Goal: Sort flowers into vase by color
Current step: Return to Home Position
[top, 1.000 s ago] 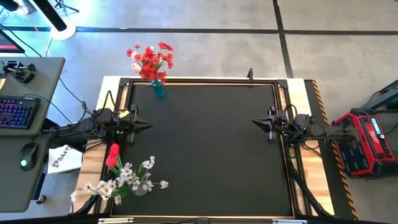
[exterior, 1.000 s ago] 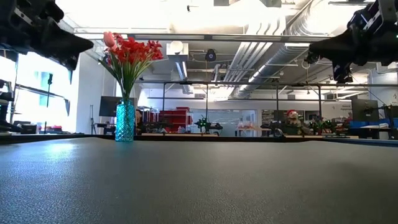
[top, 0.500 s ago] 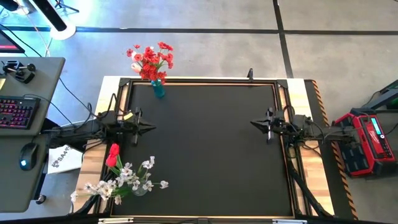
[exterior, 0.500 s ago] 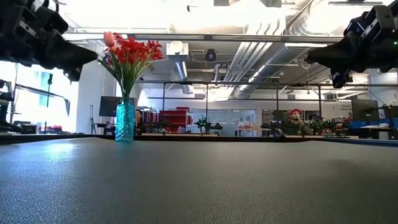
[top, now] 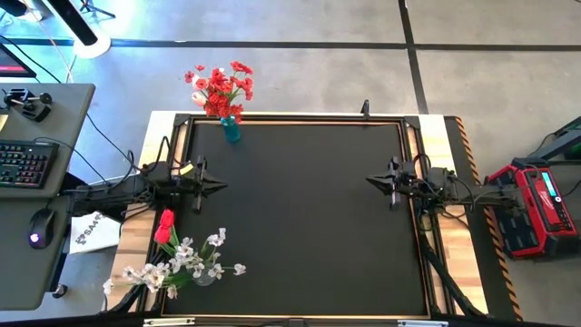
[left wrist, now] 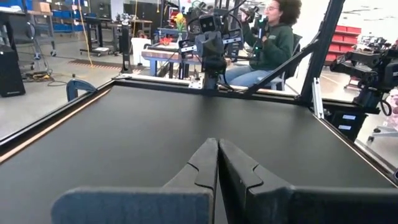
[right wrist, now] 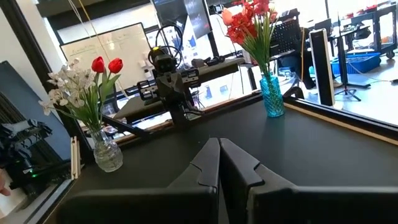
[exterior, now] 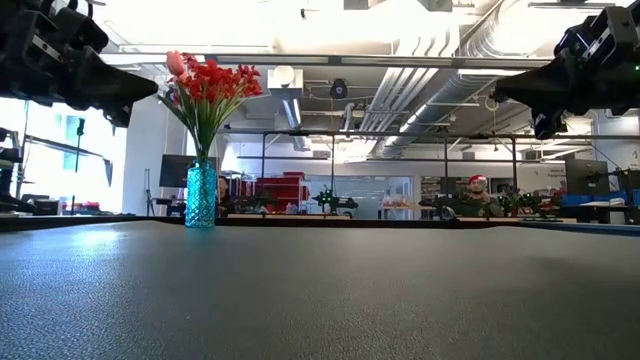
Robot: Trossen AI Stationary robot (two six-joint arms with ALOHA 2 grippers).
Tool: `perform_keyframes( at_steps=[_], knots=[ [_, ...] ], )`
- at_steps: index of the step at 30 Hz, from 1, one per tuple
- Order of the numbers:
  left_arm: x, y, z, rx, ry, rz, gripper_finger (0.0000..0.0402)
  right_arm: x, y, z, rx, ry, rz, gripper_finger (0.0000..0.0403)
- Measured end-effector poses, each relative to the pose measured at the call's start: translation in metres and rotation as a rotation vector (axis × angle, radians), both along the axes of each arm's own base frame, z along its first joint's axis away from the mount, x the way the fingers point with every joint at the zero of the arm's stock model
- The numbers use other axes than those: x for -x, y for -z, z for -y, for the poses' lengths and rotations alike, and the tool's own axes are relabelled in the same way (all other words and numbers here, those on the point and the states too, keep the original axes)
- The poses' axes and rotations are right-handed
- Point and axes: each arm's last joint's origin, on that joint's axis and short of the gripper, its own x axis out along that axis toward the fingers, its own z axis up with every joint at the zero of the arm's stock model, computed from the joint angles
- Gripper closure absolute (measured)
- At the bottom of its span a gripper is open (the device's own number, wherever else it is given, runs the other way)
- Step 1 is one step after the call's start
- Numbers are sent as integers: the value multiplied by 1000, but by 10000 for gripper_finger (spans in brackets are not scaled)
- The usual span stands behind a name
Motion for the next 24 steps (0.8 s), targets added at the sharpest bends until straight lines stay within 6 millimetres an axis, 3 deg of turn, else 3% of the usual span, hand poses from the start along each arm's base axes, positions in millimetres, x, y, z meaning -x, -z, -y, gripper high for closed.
perform_keyframes(
  at_steps=[24],
  knots=[
    [-3, 3, 0, 32, -3, -37, 401, 0, -1, -2, 9, -80, 12, 403]
  ],
)
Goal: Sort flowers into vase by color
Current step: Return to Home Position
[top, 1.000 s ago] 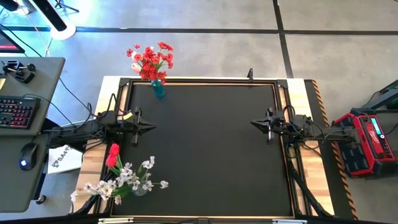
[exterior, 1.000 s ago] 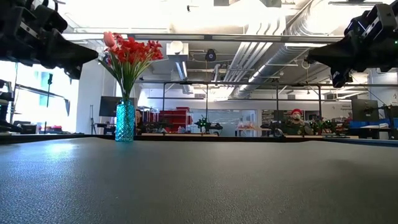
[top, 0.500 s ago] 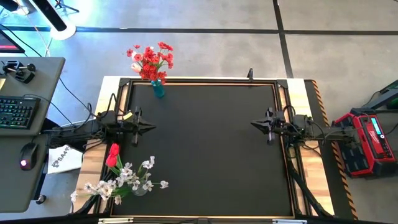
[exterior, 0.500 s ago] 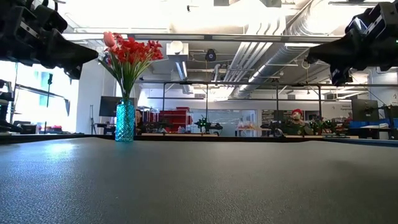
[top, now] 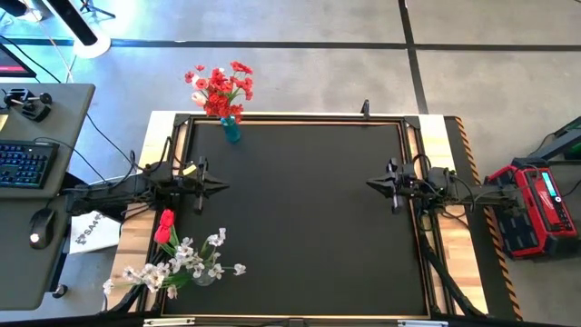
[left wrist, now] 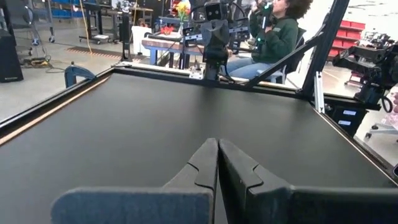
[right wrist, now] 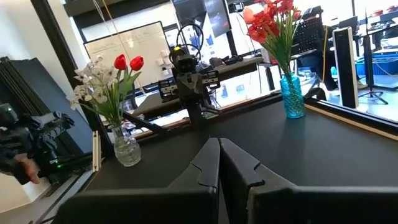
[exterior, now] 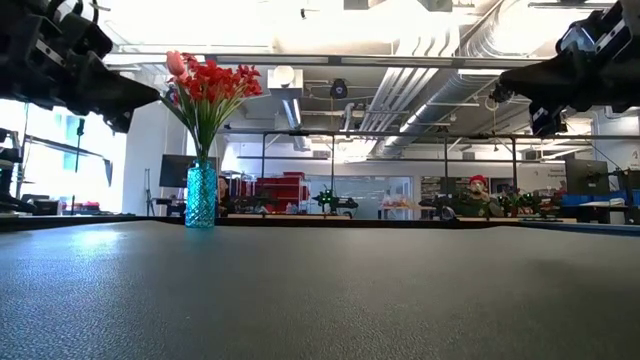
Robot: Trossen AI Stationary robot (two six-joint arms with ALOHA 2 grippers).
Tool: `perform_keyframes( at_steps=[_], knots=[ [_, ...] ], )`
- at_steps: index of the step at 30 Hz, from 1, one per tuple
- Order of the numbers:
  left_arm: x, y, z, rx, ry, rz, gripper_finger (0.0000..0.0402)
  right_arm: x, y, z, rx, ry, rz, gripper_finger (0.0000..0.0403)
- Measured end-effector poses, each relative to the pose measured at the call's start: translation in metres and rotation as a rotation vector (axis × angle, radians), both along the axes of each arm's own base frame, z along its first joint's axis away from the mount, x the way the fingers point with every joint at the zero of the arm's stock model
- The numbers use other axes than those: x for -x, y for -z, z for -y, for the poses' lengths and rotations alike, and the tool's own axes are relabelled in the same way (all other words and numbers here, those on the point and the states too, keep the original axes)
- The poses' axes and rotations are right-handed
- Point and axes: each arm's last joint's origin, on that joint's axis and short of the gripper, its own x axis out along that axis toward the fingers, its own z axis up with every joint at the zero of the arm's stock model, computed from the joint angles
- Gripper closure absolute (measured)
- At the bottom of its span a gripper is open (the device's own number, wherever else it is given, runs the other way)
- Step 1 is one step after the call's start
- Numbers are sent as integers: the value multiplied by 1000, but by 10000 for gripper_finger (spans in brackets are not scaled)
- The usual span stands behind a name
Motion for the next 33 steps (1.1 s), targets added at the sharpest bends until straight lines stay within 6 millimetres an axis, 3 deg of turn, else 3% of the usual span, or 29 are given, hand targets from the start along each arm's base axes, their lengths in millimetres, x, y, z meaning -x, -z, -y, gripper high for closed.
perform_keyframes(
  at_steps=[7, 33],
  knots=[
    [-1, 1, 0, 27, -3, -14, 401, -1, 6, 0, 26, -3, -71, 403],
    [-1, 1, 0, 27, -2, -14, 402, -1, 6, 0, 42, -3, -75, 402]
  ],
)
